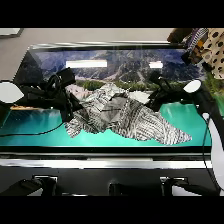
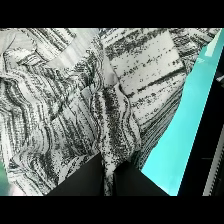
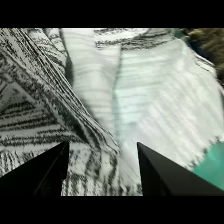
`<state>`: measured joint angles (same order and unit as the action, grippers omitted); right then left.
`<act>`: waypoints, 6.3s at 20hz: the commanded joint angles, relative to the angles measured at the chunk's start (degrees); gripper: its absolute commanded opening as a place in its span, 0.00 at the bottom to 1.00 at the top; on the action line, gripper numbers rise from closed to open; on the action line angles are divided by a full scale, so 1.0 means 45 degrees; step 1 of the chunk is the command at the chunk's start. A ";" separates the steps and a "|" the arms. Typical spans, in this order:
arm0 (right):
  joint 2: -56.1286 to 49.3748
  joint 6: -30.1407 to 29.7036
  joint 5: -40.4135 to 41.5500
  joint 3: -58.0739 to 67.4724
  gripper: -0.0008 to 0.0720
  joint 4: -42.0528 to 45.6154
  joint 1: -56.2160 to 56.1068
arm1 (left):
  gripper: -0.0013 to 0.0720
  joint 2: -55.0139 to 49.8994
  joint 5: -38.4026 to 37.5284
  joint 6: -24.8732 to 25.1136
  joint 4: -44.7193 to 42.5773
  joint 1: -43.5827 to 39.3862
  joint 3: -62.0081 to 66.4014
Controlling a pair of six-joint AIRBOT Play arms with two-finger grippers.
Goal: Fold the clothes and pants, and hang the long-sleeved shirts on hangers.
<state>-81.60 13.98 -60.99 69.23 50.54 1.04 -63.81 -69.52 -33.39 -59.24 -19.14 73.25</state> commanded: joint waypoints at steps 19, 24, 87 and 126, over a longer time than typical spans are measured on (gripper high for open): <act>0.4609 0.2419 -0.3832 0.0010 0.04 0.3376 -0.0418 | 0.90 -0.0015 0.2744 -0.4279 -0.0092 0.0029 0.0000; 0.7363 0.5425 -0.3803 0.0010 0.04 0.5518 -0.0418 | 0.95 -0.0010 0.4687 -0.7320 -0.1486 0.0214 0.0005; 0.3055 2.3076 0.1078 1.0190 0.04 1.5033 1.2012 | 0.93 0.0461 0.4750 -1.3658 -0.0835 0.0233 0.0000; 0.1904 1.5635 -0.4143 0.2346 0.05 0.6271 -0.3371 | 0.05 0.3546 0.0763 -1.2667 -0.6086 0.2783 -0.3580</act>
<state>-74.08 84.66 -79.53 83.66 79.40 -13.69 -48.18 -66.85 -90.89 -86.15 -6.61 59.33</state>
